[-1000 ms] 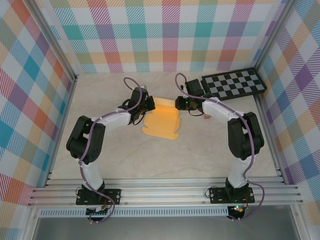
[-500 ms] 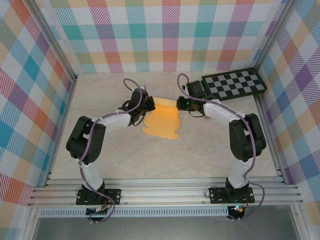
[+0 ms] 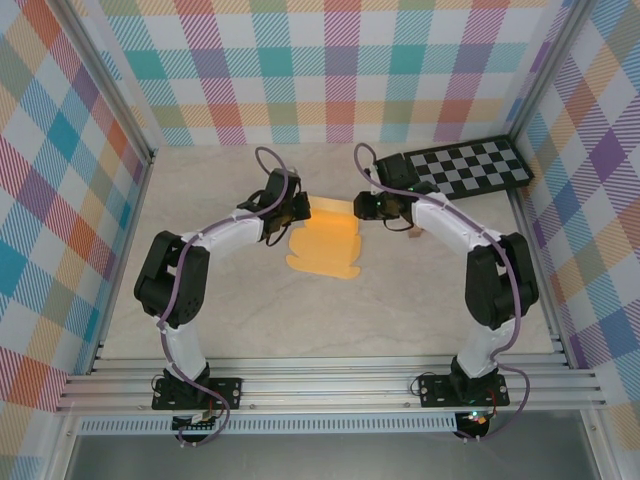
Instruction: Fold the paper box
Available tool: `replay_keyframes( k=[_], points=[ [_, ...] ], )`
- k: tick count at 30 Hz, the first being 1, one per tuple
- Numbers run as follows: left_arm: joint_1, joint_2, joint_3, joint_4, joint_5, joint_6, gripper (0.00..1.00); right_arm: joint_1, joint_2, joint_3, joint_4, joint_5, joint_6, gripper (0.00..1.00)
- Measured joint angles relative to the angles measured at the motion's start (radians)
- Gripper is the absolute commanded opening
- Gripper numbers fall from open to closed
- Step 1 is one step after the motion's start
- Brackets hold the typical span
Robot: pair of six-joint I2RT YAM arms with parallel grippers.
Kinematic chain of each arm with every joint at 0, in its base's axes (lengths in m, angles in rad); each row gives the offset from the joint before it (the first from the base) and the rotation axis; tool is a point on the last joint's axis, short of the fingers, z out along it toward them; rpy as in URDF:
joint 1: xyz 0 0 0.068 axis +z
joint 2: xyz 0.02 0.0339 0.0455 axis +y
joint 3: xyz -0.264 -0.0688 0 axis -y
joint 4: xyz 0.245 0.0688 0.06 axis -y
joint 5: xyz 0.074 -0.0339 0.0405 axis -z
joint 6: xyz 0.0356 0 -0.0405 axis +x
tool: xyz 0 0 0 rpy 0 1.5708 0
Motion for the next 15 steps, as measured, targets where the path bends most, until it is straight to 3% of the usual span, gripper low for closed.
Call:
replay_keyframes(
  k=[3, 8, 15],
  points=[
    [0.000, 0.000, 0.037, -0.067, -0.001, 0.016, 0.21, 0.000, -0.052, -0.002, -0.022, 0.007, -0.025, 0.29],
    [0.000, -0.069, 0.045, -0.162, -0.021, 0.027, 0.23, 0.000, -0.163, -0.073, -0.030, 0.006, -0.044, 0.29],
    [0.002, -0.394, -0.173, -0.190, -0.038, 0.001, 0.24, 0.000, -0.231, -0.288, -0.005, -0.020, -0.014, 0.29]
  ],
)
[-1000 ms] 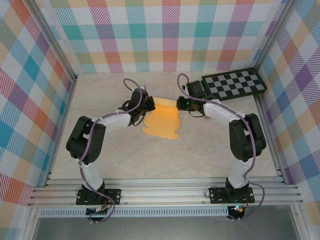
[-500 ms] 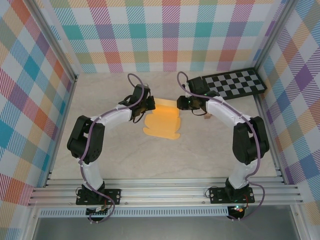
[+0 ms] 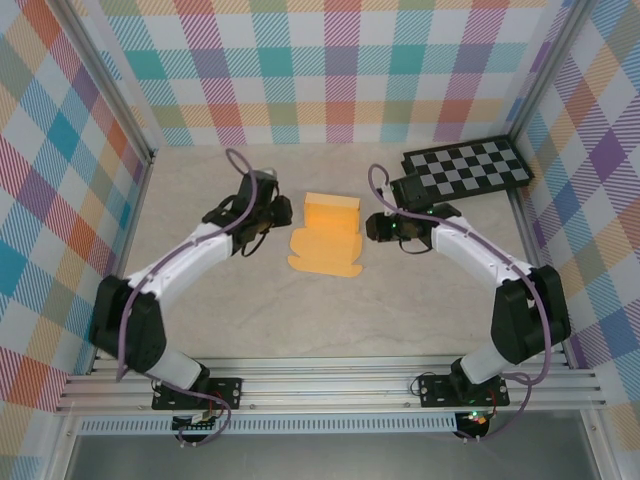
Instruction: Fold the paper box
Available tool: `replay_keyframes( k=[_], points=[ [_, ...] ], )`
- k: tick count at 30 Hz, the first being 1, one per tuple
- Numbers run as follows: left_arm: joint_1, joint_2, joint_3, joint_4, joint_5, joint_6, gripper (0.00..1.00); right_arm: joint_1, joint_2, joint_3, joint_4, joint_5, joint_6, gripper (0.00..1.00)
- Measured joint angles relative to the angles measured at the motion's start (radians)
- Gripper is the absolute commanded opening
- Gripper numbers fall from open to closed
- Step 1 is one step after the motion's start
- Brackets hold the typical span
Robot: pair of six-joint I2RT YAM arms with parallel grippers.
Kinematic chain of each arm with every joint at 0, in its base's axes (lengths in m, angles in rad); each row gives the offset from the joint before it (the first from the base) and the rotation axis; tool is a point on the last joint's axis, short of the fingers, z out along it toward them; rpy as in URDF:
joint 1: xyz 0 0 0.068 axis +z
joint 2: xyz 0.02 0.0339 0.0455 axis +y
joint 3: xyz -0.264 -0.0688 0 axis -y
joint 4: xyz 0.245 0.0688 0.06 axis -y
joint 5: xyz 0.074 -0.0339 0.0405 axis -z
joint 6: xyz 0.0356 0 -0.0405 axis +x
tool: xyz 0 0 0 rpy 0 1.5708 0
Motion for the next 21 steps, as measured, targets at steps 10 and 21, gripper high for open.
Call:
replay_keyframes(
  k=[10, 21],
  points=[
    [0.000, -0.209, -0.348, -0.012, -0.012, -0.058, 0.26, 0.027, 0.120, -0.112, 0.146, -0.069, 0.152, 0.33],
    [0.000, -0.265, -0.364, -0.018, -0.027, -0.061, 0.26, 0.035, 0.249, -0.085, 0.235, -0.071, 0.198, 0.30]
  ],
)
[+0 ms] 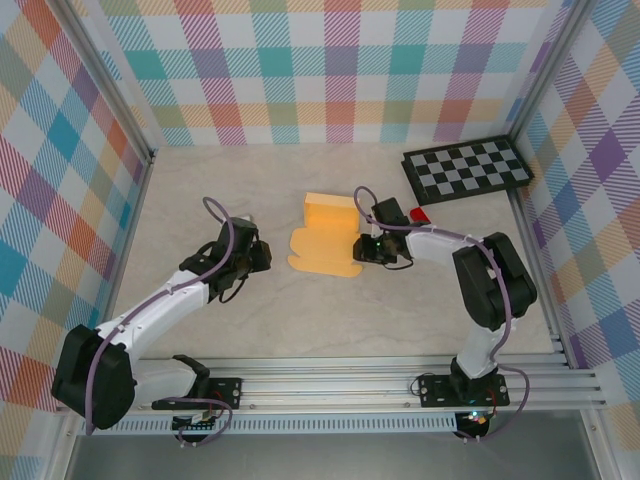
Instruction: Fold the paper box
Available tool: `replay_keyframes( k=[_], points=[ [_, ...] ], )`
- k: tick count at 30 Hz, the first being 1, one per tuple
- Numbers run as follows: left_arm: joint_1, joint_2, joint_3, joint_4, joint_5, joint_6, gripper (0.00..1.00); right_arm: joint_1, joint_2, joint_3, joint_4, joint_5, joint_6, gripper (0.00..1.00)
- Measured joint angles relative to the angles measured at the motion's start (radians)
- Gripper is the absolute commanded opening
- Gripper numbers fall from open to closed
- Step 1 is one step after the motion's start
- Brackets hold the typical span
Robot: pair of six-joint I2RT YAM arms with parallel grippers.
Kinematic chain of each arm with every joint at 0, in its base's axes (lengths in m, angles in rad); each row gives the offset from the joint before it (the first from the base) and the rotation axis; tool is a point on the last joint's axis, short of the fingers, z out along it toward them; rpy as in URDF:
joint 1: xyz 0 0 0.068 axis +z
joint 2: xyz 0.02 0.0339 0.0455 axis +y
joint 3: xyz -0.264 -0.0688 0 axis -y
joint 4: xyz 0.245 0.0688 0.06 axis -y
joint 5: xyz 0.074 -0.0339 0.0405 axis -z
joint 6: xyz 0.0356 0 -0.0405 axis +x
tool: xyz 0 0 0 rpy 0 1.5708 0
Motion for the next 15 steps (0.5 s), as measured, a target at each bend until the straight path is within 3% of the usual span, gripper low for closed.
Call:
replay_keyframes(
  k=[6, 11, 15],
  points=[
    [0.000, 0.000, 0.000, 0.000, 0.000, 0.000, 0.26, 0.000, 0.021, 0.034, 0.031, 0.000, -0.001, 0.25],
    [0.000, 0.000, 0.000, -0.001, -0.001, 0.001, 0.25, 0.000, 0.040, 0.060, 0.030, 0.000, -0.008, 0.00],
    [0.000, -0.017, 0.005, -0.037, -0.013, 0.011, 0.25, 0.000, 0.038, 0.093, -0.021, 0.019, -0.067, 0.00]
  ],
)
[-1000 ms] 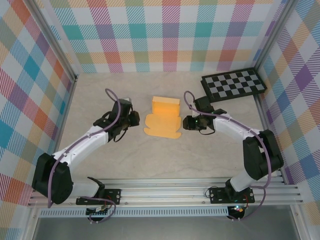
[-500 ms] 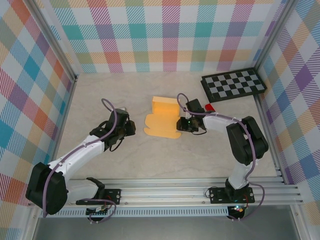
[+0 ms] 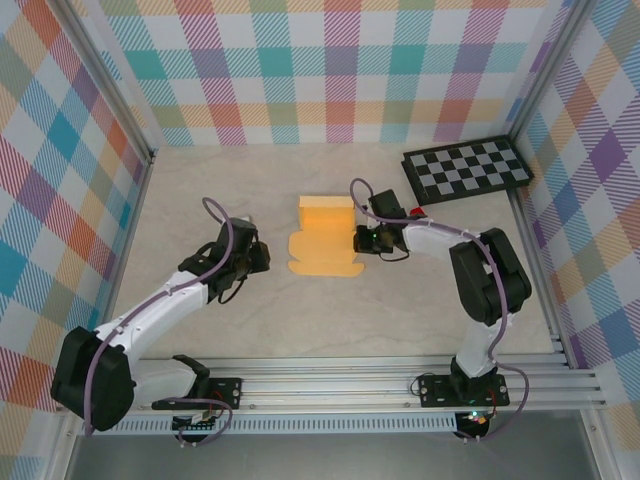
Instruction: Fold the paper box
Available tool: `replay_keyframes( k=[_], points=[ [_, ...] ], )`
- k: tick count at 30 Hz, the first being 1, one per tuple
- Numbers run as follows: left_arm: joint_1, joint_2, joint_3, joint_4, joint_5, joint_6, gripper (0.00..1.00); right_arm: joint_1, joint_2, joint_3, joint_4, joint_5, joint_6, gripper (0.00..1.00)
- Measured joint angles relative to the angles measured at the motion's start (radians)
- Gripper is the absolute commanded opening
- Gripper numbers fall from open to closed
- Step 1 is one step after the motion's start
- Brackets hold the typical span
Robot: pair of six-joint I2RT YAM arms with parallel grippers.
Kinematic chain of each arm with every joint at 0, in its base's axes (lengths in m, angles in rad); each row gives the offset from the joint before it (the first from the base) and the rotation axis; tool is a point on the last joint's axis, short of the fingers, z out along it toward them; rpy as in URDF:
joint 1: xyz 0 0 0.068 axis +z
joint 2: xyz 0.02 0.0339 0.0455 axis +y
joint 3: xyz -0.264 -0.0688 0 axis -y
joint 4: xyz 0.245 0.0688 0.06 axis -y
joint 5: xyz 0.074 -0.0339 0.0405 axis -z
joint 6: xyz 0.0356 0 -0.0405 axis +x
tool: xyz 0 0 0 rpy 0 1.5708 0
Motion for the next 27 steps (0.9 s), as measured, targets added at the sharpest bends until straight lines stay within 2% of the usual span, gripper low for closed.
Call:
replay_keyframes(
  k=[4, 8, 11, 14, 20, 22, 27],
  points=[
    [0.000, -0.046, 0.049, -0.088, -0.013, 0.003, 0.25, 0.000, -0.046, 0.103, -0.177, 0.042, -0.149, 0.00],
    [0.000, -0.151, 0.085, -0.148, -0.013, 0.004, 0.27, 0.003, -0.099, 0.320, -0.388, 0.111, -0.330, 0.00],
    [0.000, -0.241, 0.103, -0.193, -0.014, 0.004, 0.28, 0.022, -0.145, 0.481, -0.529, 0.227, -0.492, 0.00],
    [0.000, -0.322, 0.121, -0.234, -0.025, 0.008, 0.29, 0.087, -0.192, 0.569, -0.639, 0.417, -0.684, 0.00],
    [0.003, -0.440, 0.123, -0.298, -0.050, 0.028, 0.30, 0.262, -0.225, 0.564, -0.744, 0.819, -1.111, 0.00],
    [0.003, -0.460, 0.123, -0.311, -0.050, 0.032, 0.30, 0.281, -0.225, 0.534, -0.749, 0.933, -1.242, 0.00],
    [0.003, -0.485, 0.113, -0.324, -0.049, 0.034, 0.30, 0.300, -0.238, 0.493, -0.775, 1.106, -1.458, 0.00]
  ],
)
